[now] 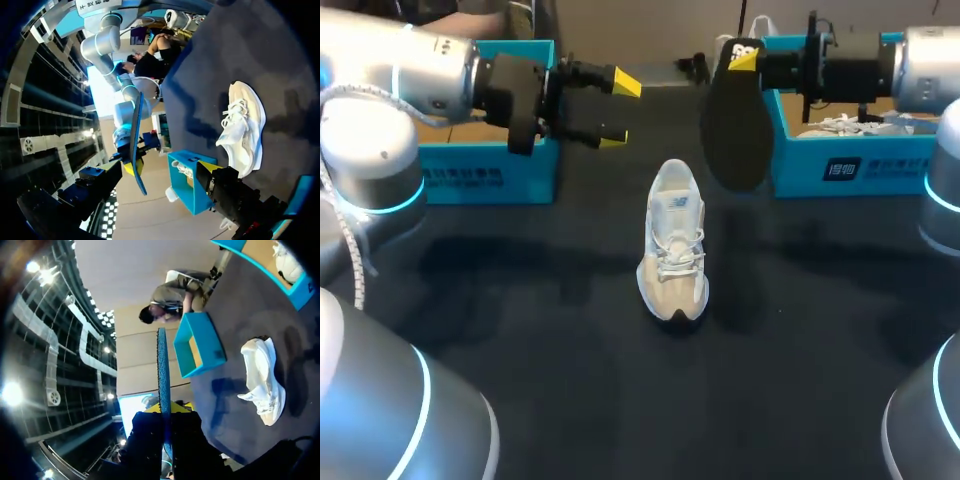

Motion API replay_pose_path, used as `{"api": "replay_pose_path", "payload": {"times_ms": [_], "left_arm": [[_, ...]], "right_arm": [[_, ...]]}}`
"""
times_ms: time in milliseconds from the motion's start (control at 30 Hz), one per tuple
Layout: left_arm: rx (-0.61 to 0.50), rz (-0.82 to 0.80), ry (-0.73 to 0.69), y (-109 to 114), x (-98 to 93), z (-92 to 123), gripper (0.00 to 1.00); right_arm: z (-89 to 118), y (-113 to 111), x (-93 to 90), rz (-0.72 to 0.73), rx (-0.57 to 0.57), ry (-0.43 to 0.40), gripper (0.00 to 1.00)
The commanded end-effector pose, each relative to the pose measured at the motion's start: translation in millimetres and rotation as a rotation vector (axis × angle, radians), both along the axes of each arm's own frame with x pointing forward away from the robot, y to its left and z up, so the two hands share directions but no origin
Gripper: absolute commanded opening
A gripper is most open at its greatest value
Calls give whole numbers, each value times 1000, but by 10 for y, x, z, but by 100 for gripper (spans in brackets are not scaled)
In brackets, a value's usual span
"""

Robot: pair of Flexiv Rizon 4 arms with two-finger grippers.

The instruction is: Take the shoe out of the shoebox, open the shoe tongue, remove and reinsert the insole, then place the shoe into the shoebox

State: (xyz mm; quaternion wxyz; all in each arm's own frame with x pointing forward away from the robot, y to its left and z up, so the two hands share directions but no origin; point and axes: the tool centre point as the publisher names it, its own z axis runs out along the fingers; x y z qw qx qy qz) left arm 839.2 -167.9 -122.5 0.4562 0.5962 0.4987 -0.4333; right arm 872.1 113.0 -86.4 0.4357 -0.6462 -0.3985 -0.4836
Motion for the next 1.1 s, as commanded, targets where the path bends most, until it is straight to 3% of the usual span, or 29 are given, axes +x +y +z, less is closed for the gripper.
{"api": "replay_pose_path", "payload": {"times_ms": [33, 467, 833, 967, 1000, 1100], "left_arm": [[-66, -1, 5, -60, -32, -132, 100], [-159, 30, 49, -236, -44, -236, 100], [-213, 38, 46, -529, 54, -166, 99], [-224, 34, 48, -601, 67, -146, 76], [-226, 33, 47, -609, 67, -143, 58], [-231, 33, 48, -616, 66, -142, 43]], "right_arm": [[-125, 221, 171, 15, 38, 23, 0], [-264, 573, 259, 56, 87, 80, 0], [-322, 791, 255, 105, 78, 124, 0], [-334, 814, 261, 110, 79, 126, 0], [-334, 814, 262, 110, 78, 127, 0], [-332, 795, 246, 104, 73, 130, 0]]}}
